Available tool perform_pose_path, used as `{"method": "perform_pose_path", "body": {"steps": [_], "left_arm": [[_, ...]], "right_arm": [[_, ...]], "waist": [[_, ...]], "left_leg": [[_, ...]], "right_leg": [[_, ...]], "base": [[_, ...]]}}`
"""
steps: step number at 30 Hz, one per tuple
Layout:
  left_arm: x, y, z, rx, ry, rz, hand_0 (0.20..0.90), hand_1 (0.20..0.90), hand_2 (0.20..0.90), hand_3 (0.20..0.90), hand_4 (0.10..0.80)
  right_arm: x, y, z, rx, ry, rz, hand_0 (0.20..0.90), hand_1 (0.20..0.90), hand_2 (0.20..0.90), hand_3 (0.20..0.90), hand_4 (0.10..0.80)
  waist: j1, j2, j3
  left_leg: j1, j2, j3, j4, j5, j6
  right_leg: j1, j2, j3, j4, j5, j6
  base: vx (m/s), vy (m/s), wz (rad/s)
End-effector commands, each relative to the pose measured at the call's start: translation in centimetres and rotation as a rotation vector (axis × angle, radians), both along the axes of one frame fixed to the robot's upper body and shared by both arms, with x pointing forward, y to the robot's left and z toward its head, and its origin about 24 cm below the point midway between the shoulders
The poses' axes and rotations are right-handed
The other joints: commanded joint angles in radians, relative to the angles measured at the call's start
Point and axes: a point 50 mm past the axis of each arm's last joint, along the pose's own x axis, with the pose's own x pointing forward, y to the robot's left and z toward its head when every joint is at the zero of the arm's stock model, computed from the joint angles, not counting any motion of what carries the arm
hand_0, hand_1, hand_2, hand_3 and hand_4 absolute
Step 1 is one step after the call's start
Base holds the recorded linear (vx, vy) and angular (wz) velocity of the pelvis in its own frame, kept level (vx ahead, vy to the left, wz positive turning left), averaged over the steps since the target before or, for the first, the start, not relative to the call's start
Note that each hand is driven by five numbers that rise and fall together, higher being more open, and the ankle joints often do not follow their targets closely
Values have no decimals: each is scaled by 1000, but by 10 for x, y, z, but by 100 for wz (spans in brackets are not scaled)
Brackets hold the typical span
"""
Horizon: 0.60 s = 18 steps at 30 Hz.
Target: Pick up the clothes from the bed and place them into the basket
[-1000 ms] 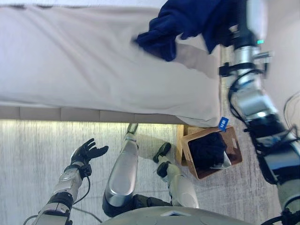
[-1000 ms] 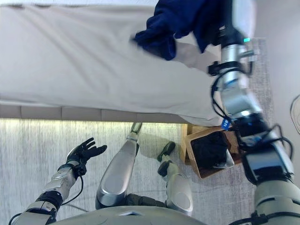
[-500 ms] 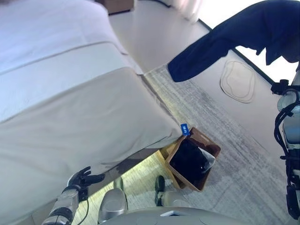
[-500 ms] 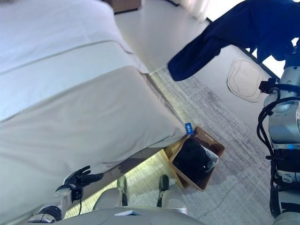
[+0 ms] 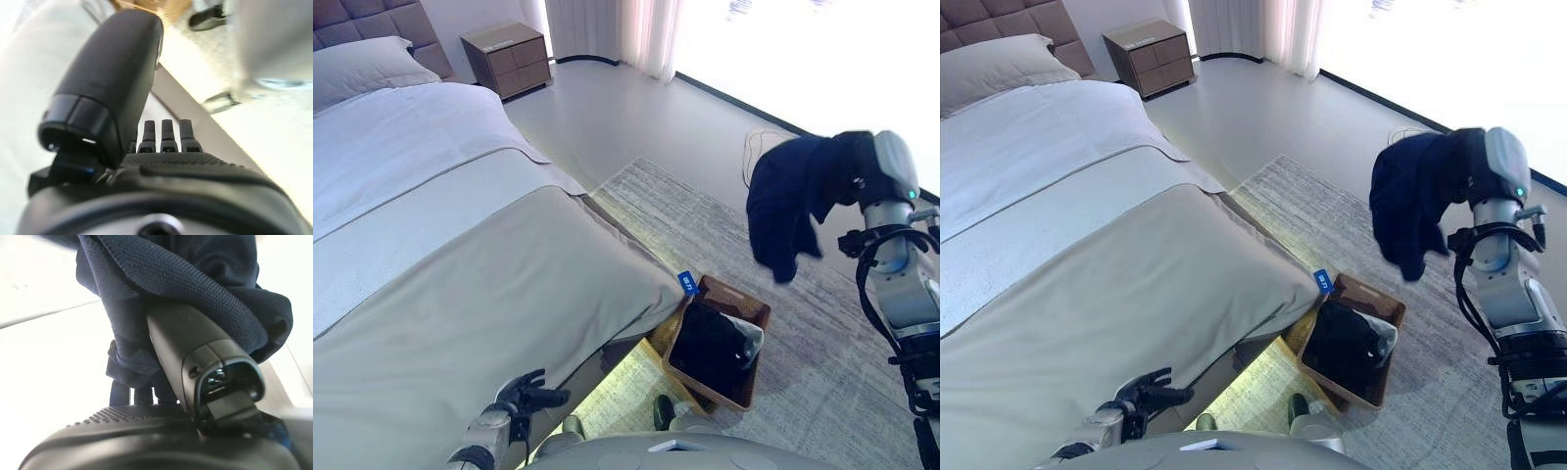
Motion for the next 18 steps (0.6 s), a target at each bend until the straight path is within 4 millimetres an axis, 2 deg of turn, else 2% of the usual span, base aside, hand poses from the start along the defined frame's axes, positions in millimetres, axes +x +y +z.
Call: {"method": "perform_pose_path", "body": {"steps": [1, 4, 6, 9, 10, 12, 18], "left_arm": [[43, 16, 19, 77, -96, -79, 900, 900, 900, 900, 800], [69, 11, 30, 74, -177, -80, 900, 900, 900, 900, 800], [91, 2, 41, 44, -272, -86, 900, 900, 900, 900, 800], [107, -11, 50, -7, -361, -99, 900, 900, 900, 900, 800], [108, -12, 51, -11, -368, -100, 900, 900, 900, 900, 800], [118, -21, 60, -42, -431, -119, 900, 900, 900, 900, 800], [135, -31, 76, -94, -523, -143, 900, 900, 900, 900, 800]], "right_arm": [[22, 0, 69, -122, -235, -42, 300, 300, 300, 200, 100], [31, -8, 71, -133, -194, -110, 300, 300, 300, 200, 100], [40, -15, 64, -137, -150, -171, 300, 300, 300, 200, 100], [45, -25, 57, -144, -66, -250, 300, 300, 300, 200, 100], [45, -26, 56, -143, -58, -258, 300, 300, 300, 200, 100], [47, -37, 48, -156, 23, -339, 300, 300, 300, 200, 100], [46, -55, 35, -94, 149, -473, 300, 300, 300, 200, 100]], "waist": [[36, 10, 55], [33, 36, 123], [32, 74, 196], [35, 125, 257], [35, 129, 262], [42, 169, 303], [57, 251, 363]], "left_leg": [[-99, -31, -103, 150, -148, 28], [-165, -30, -125, 163, -127, 22], [-231, -37, -144, 179, -104, 16], [-293, -48, -154, 203, -86, 11], [-298, -49, -155, 205, -84, 11], [-349, -58, -164, 215, -65, 8], [-425, -76, -175, 208, -17, 3]], "right_leg": [[-83, 9, -71, 151, -105, -33], [-151, 7, -83, 202, -122, -45], [-218, -5, -98, 253, -136, -56], [-289, -21, -111, 317, -156, -68], [-295, -22, -111, 322, -158, -68], [-357, -32, -119, 362, -166, -76], [-454, -45, -126, 427, -187, -87]], "base": [[-358, -131, 21], [-281, -91, 23], [-286, -29, 9], [-155, 19, 1], [-118, -3, 3], [-132, 0, 0], [-55, 2, 2]]}}
